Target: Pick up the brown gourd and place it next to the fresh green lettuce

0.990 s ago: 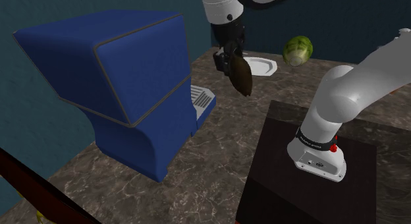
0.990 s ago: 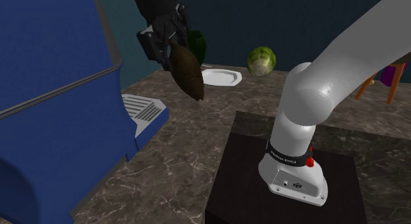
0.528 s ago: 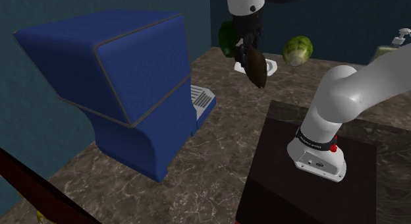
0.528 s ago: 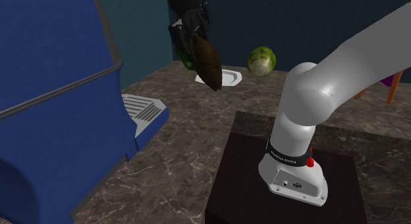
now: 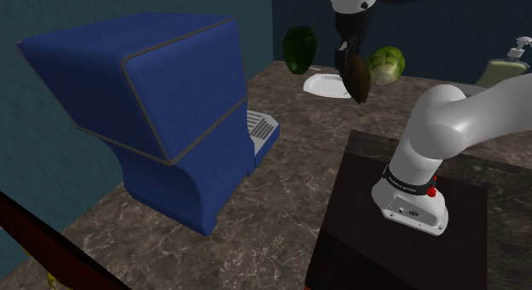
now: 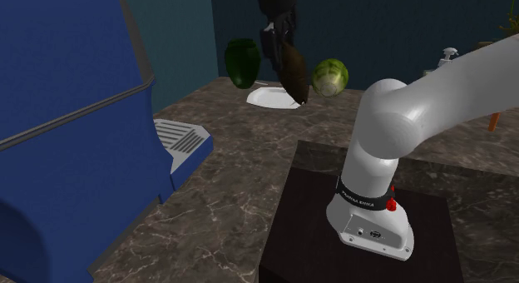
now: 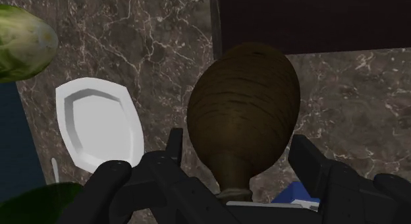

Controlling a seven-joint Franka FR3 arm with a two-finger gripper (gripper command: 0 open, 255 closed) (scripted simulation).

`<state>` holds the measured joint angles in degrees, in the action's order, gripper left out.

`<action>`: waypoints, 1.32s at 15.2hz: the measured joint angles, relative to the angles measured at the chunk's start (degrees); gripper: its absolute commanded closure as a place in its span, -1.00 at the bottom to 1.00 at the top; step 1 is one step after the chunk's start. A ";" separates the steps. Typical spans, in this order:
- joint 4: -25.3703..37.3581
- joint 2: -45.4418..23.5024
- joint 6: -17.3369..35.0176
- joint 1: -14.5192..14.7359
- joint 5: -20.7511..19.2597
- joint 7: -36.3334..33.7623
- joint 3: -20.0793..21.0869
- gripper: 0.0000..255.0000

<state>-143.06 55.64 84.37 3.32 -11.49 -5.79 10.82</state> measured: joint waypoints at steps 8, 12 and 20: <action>-4.83 9.13 -0.98 -2.88 -10.22 10.99 -11.91 1.00; -5.54 11.32 -0.48 -4.71 -15.67 16.06 -17.84 1.00; -3.73 13.49 1.18 -8.36 -27.60 27.20 -31.12 1.00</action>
<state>-146.79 69.13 85.55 -5.04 -39.09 21.41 -20.30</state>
